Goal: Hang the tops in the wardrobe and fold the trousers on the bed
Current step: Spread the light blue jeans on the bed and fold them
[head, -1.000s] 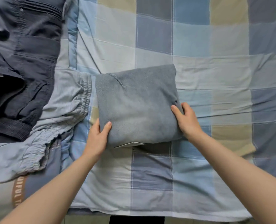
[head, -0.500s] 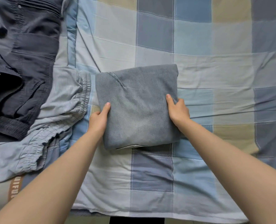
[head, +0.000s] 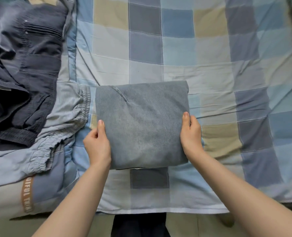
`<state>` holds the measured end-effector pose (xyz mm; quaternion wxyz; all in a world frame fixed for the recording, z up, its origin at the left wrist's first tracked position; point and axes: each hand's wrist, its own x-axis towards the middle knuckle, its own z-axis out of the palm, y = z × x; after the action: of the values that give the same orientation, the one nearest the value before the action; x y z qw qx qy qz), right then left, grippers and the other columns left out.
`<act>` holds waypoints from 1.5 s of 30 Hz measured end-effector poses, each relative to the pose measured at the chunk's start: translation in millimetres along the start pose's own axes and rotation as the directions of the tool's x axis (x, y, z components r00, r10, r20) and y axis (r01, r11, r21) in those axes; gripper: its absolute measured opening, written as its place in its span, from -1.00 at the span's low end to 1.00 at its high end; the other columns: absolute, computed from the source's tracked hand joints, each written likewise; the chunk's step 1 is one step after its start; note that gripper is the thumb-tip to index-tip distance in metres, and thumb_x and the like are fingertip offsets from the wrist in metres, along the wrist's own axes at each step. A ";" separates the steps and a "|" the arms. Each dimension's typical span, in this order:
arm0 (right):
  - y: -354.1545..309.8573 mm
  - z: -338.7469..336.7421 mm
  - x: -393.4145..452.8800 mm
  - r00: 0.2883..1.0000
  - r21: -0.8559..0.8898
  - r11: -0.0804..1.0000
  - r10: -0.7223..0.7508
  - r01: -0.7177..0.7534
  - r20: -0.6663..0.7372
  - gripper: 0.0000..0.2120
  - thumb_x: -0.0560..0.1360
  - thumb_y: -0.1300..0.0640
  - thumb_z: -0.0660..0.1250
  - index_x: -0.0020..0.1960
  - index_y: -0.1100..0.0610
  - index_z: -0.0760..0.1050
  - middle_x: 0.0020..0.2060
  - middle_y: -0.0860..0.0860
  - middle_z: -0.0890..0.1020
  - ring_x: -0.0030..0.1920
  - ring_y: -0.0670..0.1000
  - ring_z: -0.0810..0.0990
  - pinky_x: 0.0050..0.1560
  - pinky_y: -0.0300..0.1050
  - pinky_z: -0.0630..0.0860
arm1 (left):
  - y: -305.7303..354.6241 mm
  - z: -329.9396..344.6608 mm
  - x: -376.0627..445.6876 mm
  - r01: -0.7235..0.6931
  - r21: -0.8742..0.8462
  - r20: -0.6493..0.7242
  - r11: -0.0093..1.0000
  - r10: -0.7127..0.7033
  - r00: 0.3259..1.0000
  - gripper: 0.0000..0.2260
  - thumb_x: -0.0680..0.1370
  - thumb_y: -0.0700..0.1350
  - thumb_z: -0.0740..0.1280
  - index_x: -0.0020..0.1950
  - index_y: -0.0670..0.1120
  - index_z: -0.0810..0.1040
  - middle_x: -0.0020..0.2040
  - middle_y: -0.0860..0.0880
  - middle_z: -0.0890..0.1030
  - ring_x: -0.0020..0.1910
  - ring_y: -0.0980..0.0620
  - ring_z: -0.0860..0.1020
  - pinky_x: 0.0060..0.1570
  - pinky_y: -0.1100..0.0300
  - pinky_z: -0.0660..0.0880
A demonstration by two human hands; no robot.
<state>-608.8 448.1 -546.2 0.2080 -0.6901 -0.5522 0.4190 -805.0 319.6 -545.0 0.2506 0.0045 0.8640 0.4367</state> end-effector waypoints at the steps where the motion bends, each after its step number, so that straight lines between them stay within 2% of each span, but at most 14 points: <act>1: -3.8 -12.2 -7.9 1.000 0.015 1.000 -0.008 0.008 -0.006 -0.65 0.64 0.00 0.11 -0.22 0.20 0.36 -0.38 -0.02 0.41 -0.32 -0.01 0.35 -0.19 -0.04 0.28 | 6.4 -6.0 -9.9 -0.014 -0.003 0.007 1.000 0.014 1.000 -0.46 0.61 0.11 0.24 -0.30 -0.34 0.34 -0.33 -0.10 0.30 -0.31 0.05 0.23 -0.30 0.11 0.21; 5: -23.6 -57.5 -30.1 0.999 0.014 1.000 0.011 -0.010 -0.030 -0.64 0.64 -0.01 0.10 -0.25 0.16 0.35 -0.40 -0.03 0.40 -0.31 0.00 0.34 -0.17 -0.03 0.29 | 40.5 -24.7 -42.7 -0.088 -0.035 0.075 0.996 0.090 0.993 -0.47 0.61 0.09 0.26 -0.36 -0.30 0.29 -0.36 -0.09 0.28 -0.32 0.04 0.22 -0.30 0.10 0.20; 10: -62.5 -136.7 -90.8 0.984 0.109 0.987 0.132 -0.119 -0.121 -0.62 0.64 -0.05 0.08 -0.30 0.08 0.27 -0.39 -0.07 0.34 -0.35 -0.08 0.30 -0.26 -0.14 0.28 | 102.4 -52.3 -97.1 -0.160 -0.083 0.237 0.984 0.175 0.956 -0.53 0.60 0.09 0.28 -0.31 -0.28 0.45 -0.33 -0.05 0.37 -0.29 0.07 0.28 -0.28 0.12 0.23; 14: -88.4 -190.8 -148.2 0.954 0.146 0.974 0.203 -0.173 -0.219 -0.63 0.63 -0.08 0.08 -0.30 0.05 0.30 -0.38 -0.08 0.37 -0.32 -0.08 0.35 -0.22 -0.13 0.31 | 147.8 -78.2 -134.8 -0.091 -0.078 0.366 0.993 0.113 0.924 -0.63 0.57 0.12 0.31 -0.29 -0.12 0.56 -0.31 0.00 0.52 -0.26 0.11 0.39 -0.22 0.15 0.34; 18: -113.3 -229.5 -207.3 0.891 0.256 0.943 0.295 -0.213 -0.344 -0.62 0.62 -0.11 0.09 -0.20 0.14 0.41 -0.31 -0.01 0.46 -0.20 0.00 0.44 -0.09 -0.06 0.38 | 195.3 -109.1 -176.5 -0.126 -0.053 0.493 0.991 0.135 0.859 -0.65 0.57 0.14 0.32 -0.28 -0.09 0.52 -0.23 -0.06 0.48 -0.21 0.07 0.39 -0.23 0.16 0.33; 22: -123.7 -258.2 -273.3 0.808 0.329 0.919 0.359 -0.218 -0.467 -0.57 0.63 -0.06 0.11 -0.10 0.30 0.47 -0.27 0.15 0.52 -0.20 0.02 0.44 -0.16 -0.13 0.39 | 222.0 -142.7 -223.6 -0.195 -0.009 0.605 0.981 0.160 0.780 -0.63 0.58 0.12 0.30 -0.35 -0.04 0.51 -0.30 0.01 0.50 -0.31 0.12 0.40 -0.35 0.30 0.35; 24: -120.4 -273.7 -313.8 0.735 0.403 0.886 0.430 -0.231 -0.524 -0.57 0.62 -0.07 0.13 -0.12 0.30 0.47 -0.26 0.16 0.56 -0.20 0.13 0.49 -0.11 -0.09 0.46 | 230.6 -158.4 -252.5 -0.237 0.007 0.680 0.972 0.169 0.713 -0.62 0.58 0.12 0.30 -0.36 -0.06 0.53 -0.36 0.08 0.52 -0.36 0.16 0.41 -0.34 0.28 0.36; 26: -112.3 -287.3 -351.0 0.662 0.481 0.846 0.498 -0.230 -0.560 -0.57 0.61 -0.08 0.15 -0.12 0.29 0.49 -0.20 0.21 0.61 -0.13 0.24 0.55 -0.03 0.09 0.51 | 231.1 -169.6 -279.8 -0.270 0.029 0.736 0.962 0.162 0.658 -0.61 0.58 0.11 0.31 -0.38 -0.06 0.52 -0.42 0.12 0.51 -0.39 0.16 0.40 -0.37 0.30 0.35; 31: -90.7 -317.2 -444.4 0.509 0.567 0.790 0.596 -0.233 -0.621 -0.55 0.61 -0.06 0.15 -0.12 0.35 0.47 -0.25 0.25 0.56 -0.21 0.16 0.50 -0.14 0.03 0.43 | 211.5 -191.4 -344.6 -0.323 0.122 0.841 0.938 0.075 0.536 -0.61 0.55 0.17 0.32 -0.33 -0.08 0.56 -0.29 -0.03 0.58 -0.25 0.03 0.49 -0.18 0.13 0.40; 33: -72.2 -331.4 -496.5 0.390 0.620 0.750 0.655 -0.230 -0.648 -0.52 0.61 -0.09 0.15 -0.17 0.33 0.45 -0.30 0.24 0.55 -0.24 0.19 0.51 -0.14 0.08 0.46 | 197.9 -201.7 -388.4 -0.390 0.131 0.898 0.911 0.057 0.436 -0.63 0.56 0.15 0.32 -0.32 -0.07 0.57 -0.29 0.00 0.59 -0.26 0.05 0.51 -0.23 0.18 0.41; 36: -42.1 -340.0 -561.9 0.249 0.698 0.677 0.735 -0.232 -0.630 -0.49 0.58 -0.17 0.15 -0.15 0.30 0.46 -0.23 0.27 0.57 -0.16 0.26 0.55 -0.07 0.19 0.52 | 168.3 -213.4 -438.5 -0.490 0.133 0.960 0.862 0.012 0.280 -0.62 0.55 0.15 0.33 -0.29 -0.11 0.53 -0.30 -0.07 0.52 -0.27 0.00 0.45 -0.28 0.15 0.34; 39: -12.1 -346.6 -635.9 0.109 0.784 0.599 0.800 -0.160 -0.589 -0.45 0.57 -0.19 0.15 -0.17 0.34 0.39 -0.30 0.27 0.50 -0.25 0.25 0.49 -0.24 0.03 0.44 | 131.2 -225.9 -494.2 -0.595 0.114 0.989 0.795 -0.033 0.147 -0.58 0.54 0.19 0.32 -0.26 -0.16 0.44 -0.29 -0.10 0.37 -0.28 -0.02 0.33 -0.29 0.15 0.23; 42: 16.2 -347.9 -715.9 -0.009 0.841 0.537 0.842 -0.069 -0.539 -0.45 0.58 -0.17 0.15 -0.21 0.36 0.32 -0.35 0.15 0.42 -0.32 0.08 0.39 -0.29 -0.07 0.33 | 87.3 -254.0 -557.7 -0.678 0.077 0.996 0.731 -0.090 0.016 -0.48 0.54 0.20 0.30 -0.25 -0.28 0.49 -0.31 -0.12 0.40 -0.29 -0.02 0.37 -0.28 0.13 0.28; 45: 43.0 -349.6 -789.8 -0.140 0.871 0.490 0.861 -0.022 -0.488 -0.49 0.58 -0.15 0.16 -0.32 0.25 0.31 -0.39 0.10 0.43 -0.34 0.05 0.42 -0.29 -0.08 0.33 | 42.5 -289.3 -614.4 -0.719 0.040 0.986 0.694 -0.145 -0.084 -0.53 0.56 0.15 0.31 -0.30 -0.23 0.46 -0.35 -0.09 0.40 -0.32 -0.02 0.36 -0.32 0.14 0.27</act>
<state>-331.9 -243.2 -106.5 0.5374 -0.8117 0.2230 0.0510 -403.2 -11.0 -106.5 0.6470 0.5906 0.4794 0.0518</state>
